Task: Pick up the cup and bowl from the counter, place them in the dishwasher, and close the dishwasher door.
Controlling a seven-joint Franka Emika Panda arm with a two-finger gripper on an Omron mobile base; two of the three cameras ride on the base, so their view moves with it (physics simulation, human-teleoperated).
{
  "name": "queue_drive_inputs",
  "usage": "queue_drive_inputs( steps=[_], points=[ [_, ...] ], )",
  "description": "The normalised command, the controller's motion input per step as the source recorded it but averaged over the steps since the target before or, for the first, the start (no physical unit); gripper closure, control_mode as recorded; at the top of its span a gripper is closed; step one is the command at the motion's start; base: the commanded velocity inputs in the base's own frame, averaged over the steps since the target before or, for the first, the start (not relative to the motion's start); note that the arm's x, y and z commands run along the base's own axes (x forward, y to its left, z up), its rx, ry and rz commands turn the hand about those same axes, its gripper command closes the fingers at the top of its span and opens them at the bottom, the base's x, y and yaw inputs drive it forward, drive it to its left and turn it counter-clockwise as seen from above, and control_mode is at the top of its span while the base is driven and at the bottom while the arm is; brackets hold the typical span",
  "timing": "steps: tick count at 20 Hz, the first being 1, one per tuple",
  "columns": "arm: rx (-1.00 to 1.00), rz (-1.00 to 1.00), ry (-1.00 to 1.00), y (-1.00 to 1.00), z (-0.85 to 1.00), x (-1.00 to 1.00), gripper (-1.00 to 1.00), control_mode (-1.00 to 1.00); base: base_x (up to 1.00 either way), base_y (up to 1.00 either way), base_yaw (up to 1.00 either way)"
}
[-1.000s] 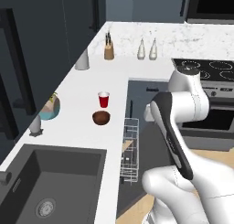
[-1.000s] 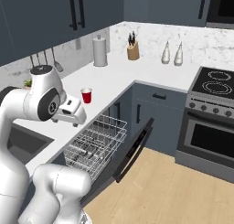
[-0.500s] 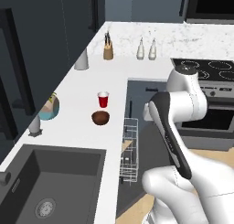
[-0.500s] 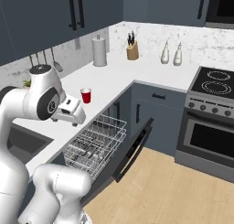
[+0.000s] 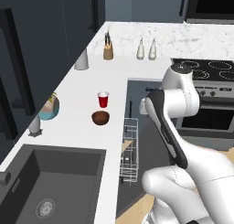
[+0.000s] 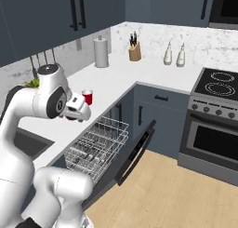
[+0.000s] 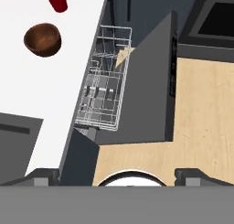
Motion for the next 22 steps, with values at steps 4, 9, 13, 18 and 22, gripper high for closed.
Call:
queue_drive_inputs(
  steps=[4,9,13,18,22],
  points=[
    [0.0,0.0,0.0,0.23,-0.13,0.34,-1.0,-1.0,0.0,0.0,0.0],
    [0.0,0.0,0.01,0.5,-0.31,0.39,-1.0,-1.0,0.0,0.0,0.0],
    [0.0,0.0,0.0,0.41,-0.34,0.35,-1.0,-1.0,0.0,0.0,0.0],
    [0.01,0.0,0.01,0.29,-0.3,0.38,-1.0,-1.0,0.0,0.0,0.0],
    [0.03,0.0,0.03,0.2,-0.16,0.37,-1.0,-1.0,0.0,0.0,0.0]
  ],
)
